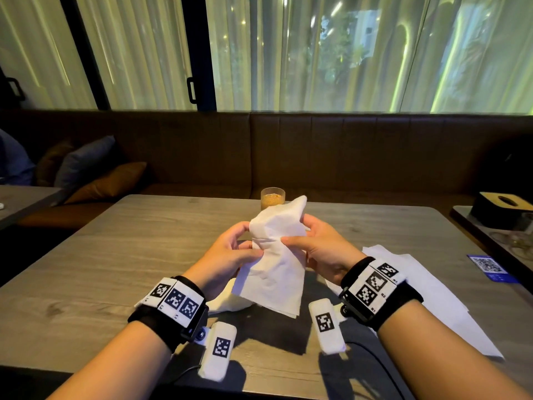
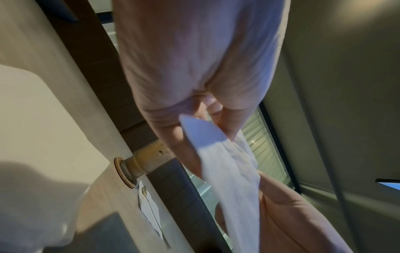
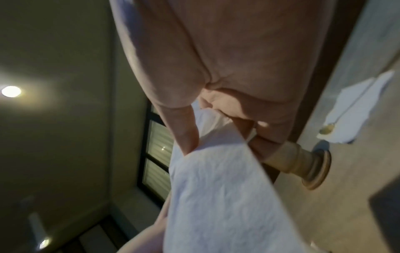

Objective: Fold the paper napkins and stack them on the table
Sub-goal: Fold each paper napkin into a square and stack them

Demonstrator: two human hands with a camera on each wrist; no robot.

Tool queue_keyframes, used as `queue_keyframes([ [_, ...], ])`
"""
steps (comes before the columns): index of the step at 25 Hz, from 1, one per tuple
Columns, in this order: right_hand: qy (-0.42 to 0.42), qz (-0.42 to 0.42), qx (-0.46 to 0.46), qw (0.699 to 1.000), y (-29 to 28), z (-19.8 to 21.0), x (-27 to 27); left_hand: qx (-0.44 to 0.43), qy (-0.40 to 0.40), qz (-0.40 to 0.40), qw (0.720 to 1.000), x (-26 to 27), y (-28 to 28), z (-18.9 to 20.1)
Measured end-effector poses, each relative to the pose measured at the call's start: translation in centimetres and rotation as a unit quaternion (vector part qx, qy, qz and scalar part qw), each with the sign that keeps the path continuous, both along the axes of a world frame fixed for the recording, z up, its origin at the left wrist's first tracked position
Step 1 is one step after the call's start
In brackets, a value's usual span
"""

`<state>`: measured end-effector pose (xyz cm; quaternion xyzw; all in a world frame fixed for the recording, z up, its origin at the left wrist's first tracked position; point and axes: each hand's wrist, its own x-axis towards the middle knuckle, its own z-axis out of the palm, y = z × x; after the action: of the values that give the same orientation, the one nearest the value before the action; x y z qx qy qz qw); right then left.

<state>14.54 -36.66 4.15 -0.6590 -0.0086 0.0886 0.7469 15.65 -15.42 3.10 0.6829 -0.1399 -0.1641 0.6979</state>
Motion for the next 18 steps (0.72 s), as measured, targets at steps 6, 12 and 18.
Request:
queue_keyframes([
  [6, 0.077, -0.035, 0.063, 0.994, 0.4, -1.5, -0.6, -0.008, 0.024, 0.031, 0.999, -0.1, -0.4, -0.5],
  [12, 0.193, -0.015, 0.166, 0.967, 0.2, -2.5, -1.2, -0.02, 0.036, 0.103, 0.994, 0.0, -0.7, -1.7],
  [18, 0.214, -0.037, 0.109, 0.97, 0.1, -2.6, -0.2, 0.0, 0.054, 0.106, 0.993, 0.1, -0.7, -1.6],
])
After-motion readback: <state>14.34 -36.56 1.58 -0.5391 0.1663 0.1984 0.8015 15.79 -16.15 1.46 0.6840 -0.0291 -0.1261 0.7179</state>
